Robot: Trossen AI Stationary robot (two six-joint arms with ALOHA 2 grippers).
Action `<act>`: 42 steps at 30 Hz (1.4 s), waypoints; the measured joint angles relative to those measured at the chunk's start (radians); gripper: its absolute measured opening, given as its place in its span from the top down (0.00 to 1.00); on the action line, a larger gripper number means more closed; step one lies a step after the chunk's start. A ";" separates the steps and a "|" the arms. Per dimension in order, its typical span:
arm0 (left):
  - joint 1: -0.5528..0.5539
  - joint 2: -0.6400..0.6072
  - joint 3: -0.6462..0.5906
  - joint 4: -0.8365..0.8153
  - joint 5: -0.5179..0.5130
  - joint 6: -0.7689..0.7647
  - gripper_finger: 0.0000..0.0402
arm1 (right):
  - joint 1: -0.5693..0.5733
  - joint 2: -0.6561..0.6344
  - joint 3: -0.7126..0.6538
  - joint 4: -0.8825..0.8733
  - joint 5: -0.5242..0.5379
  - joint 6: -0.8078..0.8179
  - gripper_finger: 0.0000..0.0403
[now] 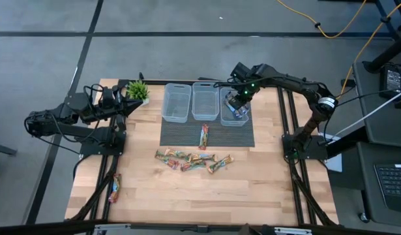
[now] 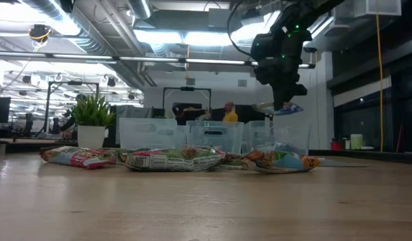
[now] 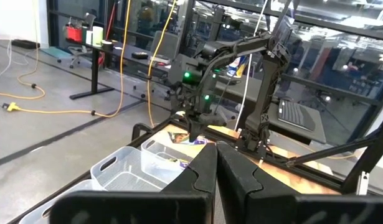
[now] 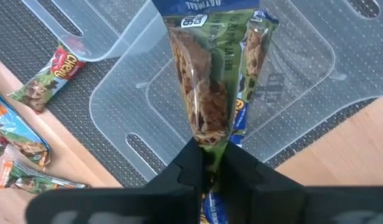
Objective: Pick and place Granola Bars by type
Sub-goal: Put the blue snack bar into the right transparent bin, then put the left red snack bar into the left transparent bin
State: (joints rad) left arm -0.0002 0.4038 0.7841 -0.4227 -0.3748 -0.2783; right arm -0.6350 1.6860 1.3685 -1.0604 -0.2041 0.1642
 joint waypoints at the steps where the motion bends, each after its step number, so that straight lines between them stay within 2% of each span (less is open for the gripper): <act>1: 0.000 0.000 0.000 0.000 0.000 0.000 0.99 | 0.000 0.000 0.000 0.004 0.000 0.001 0.87; 9: 0.000 0.000 0.000 0.000 0.000 0.000 0.99 | -0.002 0.000 0.000 0.015 0.003 0.019 0.72; 13: 0.000 0.000 0.000 0.000 0.001 0.000 0.99 | -0.003 0.000 0.035 -0.035 -0.014 0.019 0.63; 17: 0.000 0.000 0.000 0.000 0.002 0.000 0.99 | 0.009 -0.017 0.118 -0.096 -0.039 0.018 0.60; 22: 0.000 0.000 0.000 0.000 0.003 0.000 0.99 | 0.070 -0.114 0.225 -0.099 -0.020 0.049 0.60; 28: 0.000 0.000 0.000 0.001 0.003 0.001 0.99 | 0.210 -0.280 0.313 -0.091 0.110 0.094 0.60; 32: 0.000 0.000 0.000 0.001 0.003 0.003 0.99 | 0.332 -0.389 0.317 -0.073 0.131 0.096 0.60; 39: 0.000 0.000 0.000 0.002 0.002 0.012 0.99 | 0.568 -0.517 0.279 0.064 0.141 0.139 0.60; 42: 0.000 0.001 0.000 0.011 0.002 0.015 0.99 | 0.688 -0.548 0.244 0.183 0.194 0.095 0.60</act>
State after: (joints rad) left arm -0.0006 0.4043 0.7841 -0.4115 -0.3725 -0.2634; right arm 0.0531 1.1378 1.6126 -0.8769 -0.0097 0.2593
